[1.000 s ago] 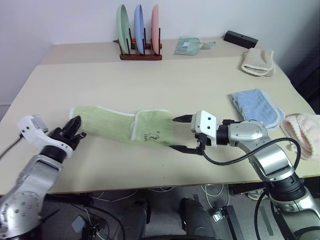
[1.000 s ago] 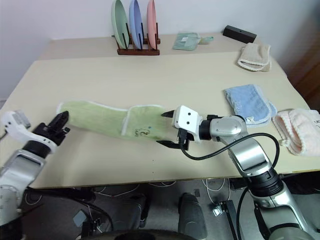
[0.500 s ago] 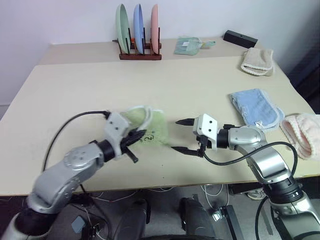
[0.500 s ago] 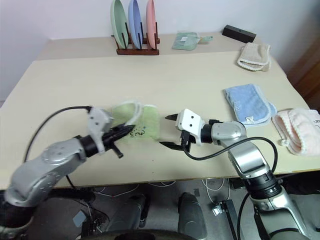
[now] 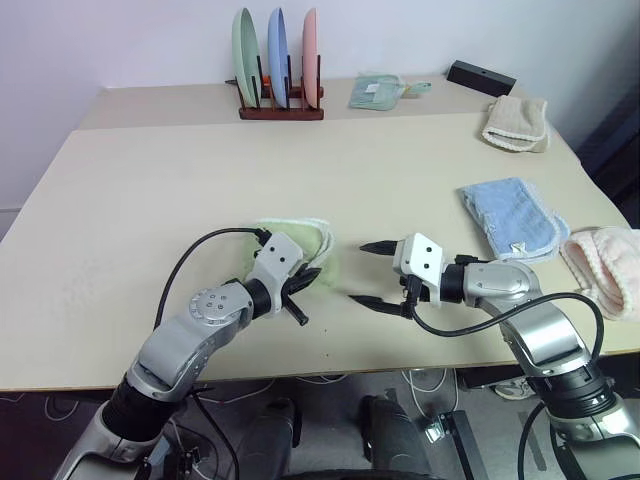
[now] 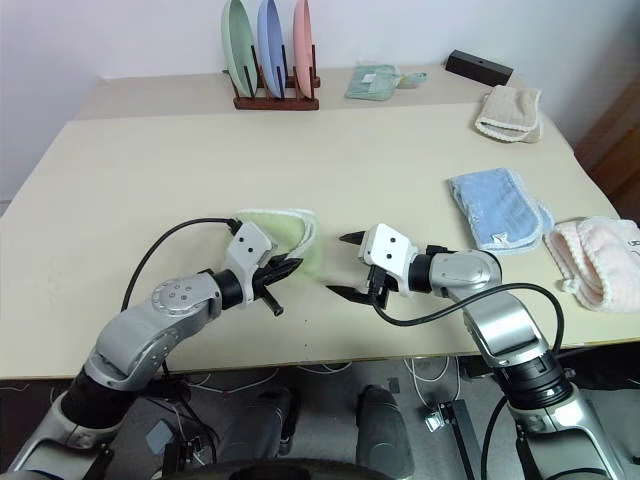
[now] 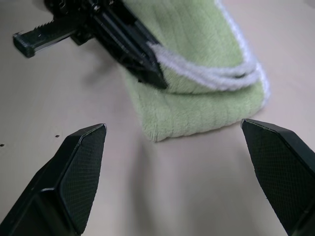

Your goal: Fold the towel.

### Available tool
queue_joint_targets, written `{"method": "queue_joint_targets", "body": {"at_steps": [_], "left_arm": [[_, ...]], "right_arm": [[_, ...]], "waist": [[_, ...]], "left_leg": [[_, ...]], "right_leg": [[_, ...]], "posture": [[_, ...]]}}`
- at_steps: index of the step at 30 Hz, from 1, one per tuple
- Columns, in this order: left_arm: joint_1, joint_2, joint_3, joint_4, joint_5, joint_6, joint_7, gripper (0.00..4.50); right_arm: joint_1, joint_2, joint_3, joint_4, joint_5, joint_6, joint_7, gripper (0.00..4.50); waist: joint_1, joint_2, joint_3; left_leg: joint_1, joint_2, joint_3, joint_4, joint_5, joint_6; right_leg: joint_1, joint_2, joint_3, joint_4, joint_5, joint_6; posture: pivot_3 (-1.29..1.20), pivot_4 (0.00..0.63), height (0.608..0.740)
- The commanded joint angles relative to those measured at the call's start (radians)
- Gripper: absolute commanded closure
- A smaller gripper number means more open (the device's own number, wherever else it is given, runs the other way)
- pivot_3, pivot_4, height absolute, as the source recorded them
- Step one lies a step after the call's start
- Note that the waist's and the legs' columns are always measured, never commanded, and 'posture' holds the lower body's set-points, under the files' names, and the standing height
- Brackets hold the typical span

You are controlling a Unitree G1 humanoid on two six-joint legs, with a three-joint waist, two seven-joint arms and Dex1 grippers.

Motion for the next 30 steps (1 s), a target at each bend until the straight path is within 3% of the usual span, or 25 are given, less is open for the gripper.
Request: {"method": "queue_joint_targets", "body": {"at_steps": [1, 4, 9, 10, 13, 17, 19, 23, 30], "left_arm": [[0.014, -0.015, 0.086, -0.068, -0.056, 0.004, -0.035, 3.02], [0.041, -0.021, 0.180, -0.128, -0.154, 0.045, -0.060, 1.51], [0.124, -0.003, 0.421, -0.222, -0.408, 0.128, -0.064, 1.51], [0.136, 0.004, 0.471, -0.230, -0.447, 0.125, -0.063, 1.48], [0.147, -0.001, 0.605, -0.198, -0.469, 0.087, 0.002, 2.29], [0.160, 0.077, 0.586, -0.109, -0.241, 0.000, 0.037, 4.33], [0.128, 0.077, 0.533, -0.068, -0.192, -0.017, 0.044, 4.50], [0.067, 0.025, 0.427, 0.042, -0.114, -0.074, 0.017, 4.50], [0.053, -0.049, 0.300, 0.220, 0.015, -0.151, -0.015, 4.50]], "right_arm": [[-0.003, -0.011, -0.025, -0.036, -0.001, -0.003, -0.013, 0.00], [-0.013, -0.011, -0.026, -0.026, -0.008, -0.007, -0.020, 0.00], [-0.045, 0.011, -0.036, 0.010, -0.010, 0.004, -0.052, 0.00], [-0.054, 0.022, -0.040, 0.021, -0.008, 0.009, -0.066, 0.26], [-0.082, 0.054, -0.042, 0.036, 0.016, 0.030, -0.080, 1.30], [-0.171, 0.170, -0.028, 0.049, 0.059, 0.104, -0.133, 3.37], [-0.227, 0.242, -0.001, 0.084, 0.044, 0.142, -0.181, 4.45], [-0.275, 0.348, 0.062, 0.188, 0.010, 0.148, -0.212, 4.45], [-0.288, 0.410, 0.164, 0.419, -0.100, 0.094, -0.233, 4.45]], "waist": [[-0.001, 0.000, 0.000], [-0.002, 0.000, 0.000], [-0.006, 0.000, 0.000], [-0.006, 0.000, 0.000], [-0.005, 0.000, 0.000], [-0.007, 0.000, 0.000], [-0.007, 0.000, 0.000], [0.002, -0.001, -0.001], [-0.015, -0.001, -0.001]], "left_leg": [[0.000, 0.000, 0.000, 0.000, 0.000, 0.000], [0.000, 0.000, 0.000, 0.000, 0.000, 0.000], [0.000, 0.001, -0.001, 0.000, 0.000, 0.000], [0.000, 0.001, -0.001, 0.000, 0.000, 0.000], [0.000, 0.001, -0.001, 0.000, 0.000, 0.000], [0.001, 0.000, 0.000, 0.000, 0.000, 0.000], [0.001, 0.000, 0.000, 0.000, 0.000, 0.000], [0.001, 0.000, -0.001, 0.000, 0.001, -0.001], [0.000, -0.001, -0.001, -0.001, 0.001, -0.001]], "right_leg": [[0.000, 0.000, 0.000, 0.000, 0.000, 0.000], [0.000, 0.000, 0.000, 0.000, 0.000, 0.000], [0.000, 0.000, 0.000, 0.001, 0.000, 0.000], [0.000, 0.000, 0.000, 0.001, 0.000, 0.000], [0.000, 0.000, 0.000, 0.001, 0.000, 0.000], [0.000, 0.000, 0.000, 0.001, 0.000, 0.000], [0.000, 0.000, 0.000, 0.001, 0.000, 0.000], [0.000, 0.000, 0.000, 0.001, 0.000, -0.001], [-0.002, 0.000, 0.000, 0.002, 0.002, 0.001]], "posture": [[0.00, 0.150, 0.738], [0.00, 0.150, 0.738], [0.00, 0.150, 0.738], [0.00, 0.150, 0.738], [0.00, 0.150, 0.738], [0.00, 0.150, 0.738], [0.00, 0.150, 0.738], [0.00, 0.150, 0.738], [0.00, 0.150, 0.738]]}}
